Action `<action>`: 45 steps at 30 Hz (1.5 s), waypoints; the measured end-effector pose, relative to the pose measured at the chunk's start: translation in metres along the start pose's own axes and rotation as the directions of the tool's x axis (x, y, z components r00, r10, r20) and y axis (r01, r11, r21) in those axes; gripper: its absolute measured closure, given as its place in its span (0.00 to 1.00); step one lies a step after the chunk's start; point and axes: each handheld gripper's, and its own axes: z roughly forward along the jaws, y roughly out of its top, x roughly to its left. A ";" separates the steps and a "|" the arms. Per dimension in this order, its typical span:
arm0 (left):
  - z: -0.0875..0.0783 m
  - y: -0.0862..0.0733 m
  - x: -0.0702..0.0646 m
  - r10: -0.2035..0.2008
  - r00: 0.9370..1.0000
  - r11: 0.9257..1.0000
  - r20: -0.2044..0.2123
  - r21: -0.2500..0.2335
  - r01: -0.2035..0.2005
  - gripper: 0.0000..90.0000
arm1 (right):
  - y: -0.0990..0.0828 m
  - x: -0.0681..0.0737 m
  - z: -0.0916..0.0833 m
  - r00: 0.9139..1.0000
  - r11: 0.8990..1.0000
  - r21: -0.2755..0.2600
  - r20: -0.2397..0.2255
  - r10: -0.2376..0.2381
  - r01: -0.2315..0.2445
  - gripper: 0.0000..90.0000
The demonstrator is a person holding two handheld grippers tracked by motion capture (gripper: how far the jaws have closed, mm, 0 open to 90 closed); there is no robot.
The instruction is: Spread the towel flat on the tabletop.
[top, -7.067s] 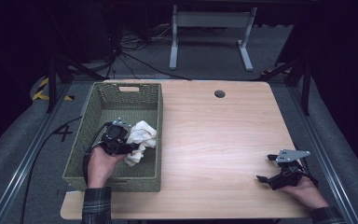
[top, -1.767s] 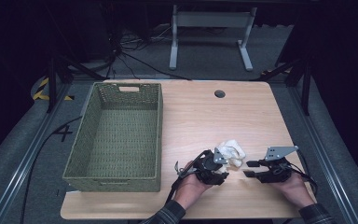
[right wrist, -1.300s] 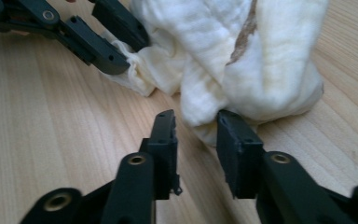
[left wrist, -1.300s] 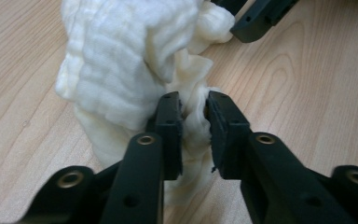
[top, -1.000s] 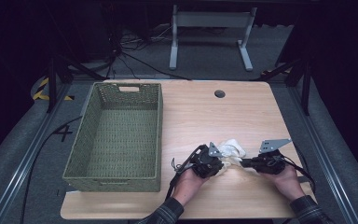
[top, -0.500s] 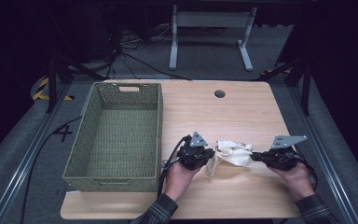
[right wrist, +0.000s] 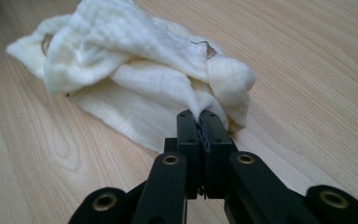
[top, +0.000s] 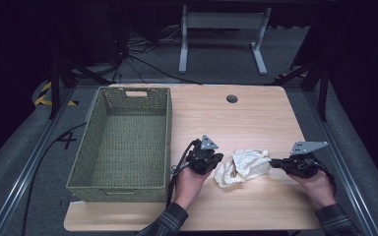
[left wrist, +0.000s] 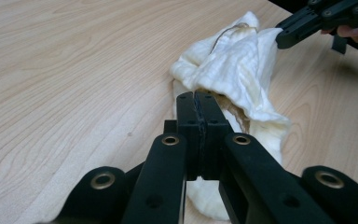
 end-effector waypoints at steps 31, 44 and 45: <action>0.064 -0.002 -0.047 0.128 0.988 0.982 0.081 0.126 -0.138 0.96 | -0.001 0.001 0.004 1.000 1.000 0.014 -0.012 -0.013 0.013 0.98; 0.012 0.019 -0.019 0.062 0.997 0.998 0.051 -0.030 -0.060 0.97 | -0.004 -0.004 0.000 1.000 1.000 0.020 -0.004 -0.002 0.002 0.98; 0.009 0.019 -0.016 0.048 0.998 0.998 0.047 -0.037 -0.047 0.97 | -0.004 -0.004 0.000 1.000 1.000 0.020 -0.004 -0.002 0.002 0.98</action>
